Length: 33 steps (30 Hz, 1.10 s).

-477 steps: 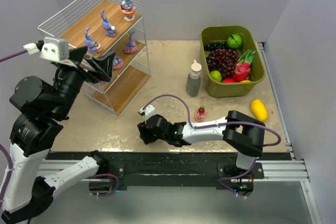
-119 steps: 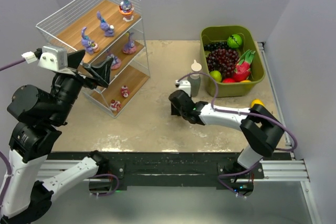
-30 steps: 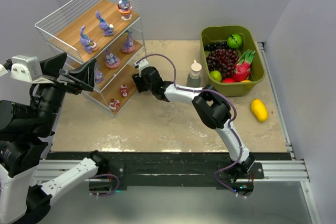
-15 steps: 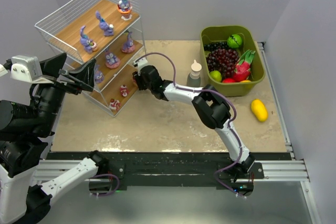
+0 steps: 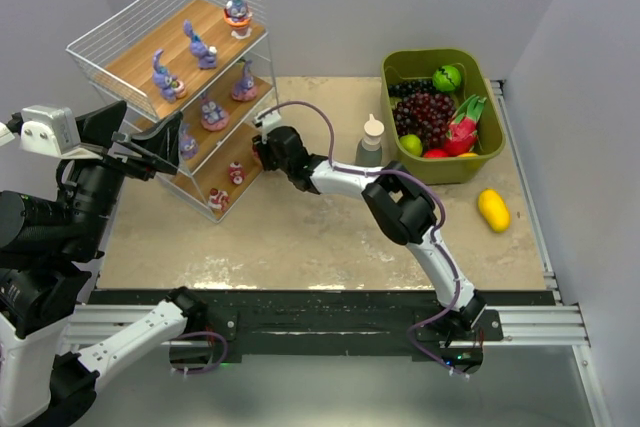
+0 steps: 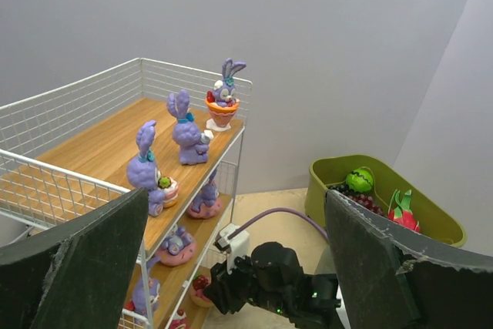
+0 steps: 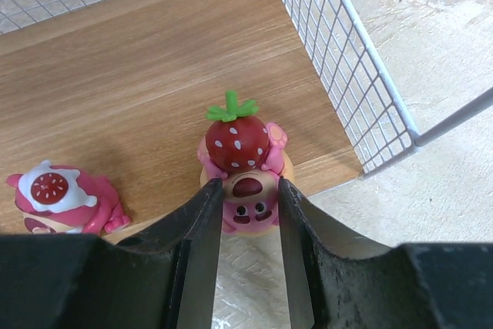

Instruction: Place and organize the plastic toys onto the shelf

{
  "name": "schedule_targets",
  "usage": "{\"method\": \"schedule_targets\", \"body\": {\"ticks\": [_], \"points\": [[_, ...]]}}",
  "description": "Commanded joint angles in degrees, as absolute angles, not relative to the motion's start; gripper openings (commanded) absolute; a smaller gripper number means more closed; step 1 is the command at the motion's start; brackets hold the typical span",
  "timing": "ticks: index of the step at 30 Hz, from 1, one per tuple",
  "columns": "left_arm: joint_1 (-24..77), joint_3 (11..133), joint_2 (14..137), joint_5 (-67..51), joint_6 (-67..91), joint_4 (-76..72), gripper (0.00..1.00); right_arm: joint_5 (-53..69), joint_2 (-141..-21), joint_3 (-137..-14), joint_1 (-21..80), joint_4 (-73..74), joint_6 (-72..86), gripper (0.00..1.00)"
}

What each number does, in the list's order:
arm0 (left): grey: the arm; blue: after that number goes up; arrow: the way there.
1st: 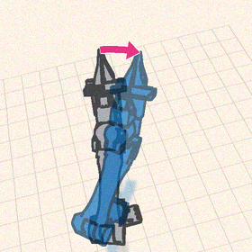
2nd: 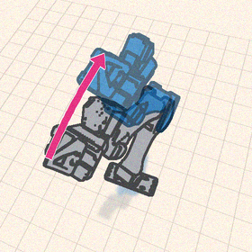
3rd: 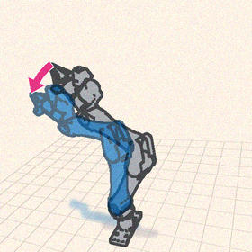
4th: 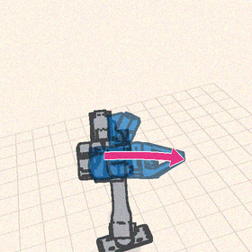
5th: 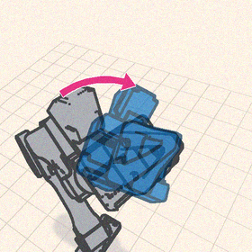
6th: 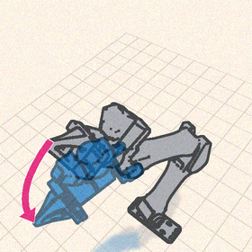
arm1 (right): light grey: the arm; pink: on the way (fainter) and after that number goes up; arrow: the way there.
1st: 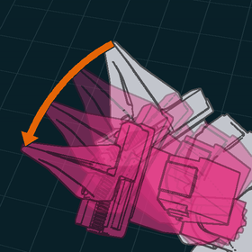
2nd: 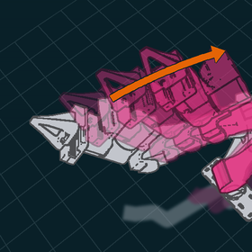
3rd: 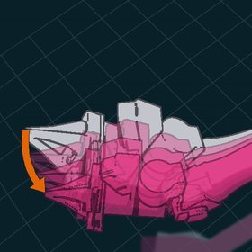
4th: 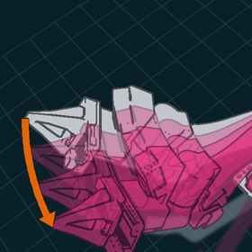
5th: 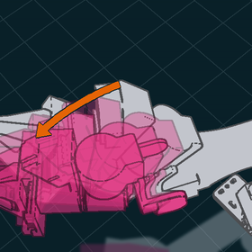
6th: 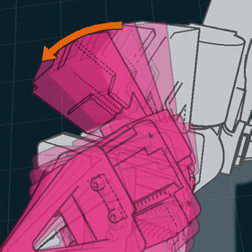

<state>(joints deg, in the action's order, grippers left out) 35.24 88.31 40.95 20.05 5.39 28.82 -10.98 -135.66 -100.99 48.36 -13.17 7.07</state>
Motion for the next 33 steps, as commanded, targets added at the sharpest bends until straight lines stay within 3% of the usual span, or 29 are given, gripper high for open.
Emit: {"method": "schedule_targets", "body": {"ticks": [1, 9, 17, 19, 30, 33], "points": [[34.98, 90.09, 40.69, 20.74, 5.89, 28.21, 1.0, -11.95, -132.19, -97.75, 48.34, -18.54, 6.95, 0.38], [34.98, 90.18, 40.52, 20.57, 5.89, 28.21, 1.0, -12.22, -126.31, -90.71, 48.43, -27.05, 7.64, 0.57], [34.98, 90.18, 40.52, 20.48, 5.98, 28.3, 0.99, -12.04, -123.66, -88.6, 48.43, -27.07, 8.96, 0.61], [34.98, 90.18, 40.34, 20.57, 5.98, 28.39, 1.0, -12.13, -123.49, -88.24, 48.34, -26.11, 10.45, 0.57], [35.07, 89.82, 40.08, 20.92, 6.06, 28.56, 1.0, -12.66, -122.43, -84.38, 48.34, -22.85, 24.07, 0.01], [34.98, 89.65, 40.08, 21.01, 6.06, 28.56, 0.99, -11.96, -123.13, -84.55, 48.34, -22.15, 25.13, 0.0]]}}
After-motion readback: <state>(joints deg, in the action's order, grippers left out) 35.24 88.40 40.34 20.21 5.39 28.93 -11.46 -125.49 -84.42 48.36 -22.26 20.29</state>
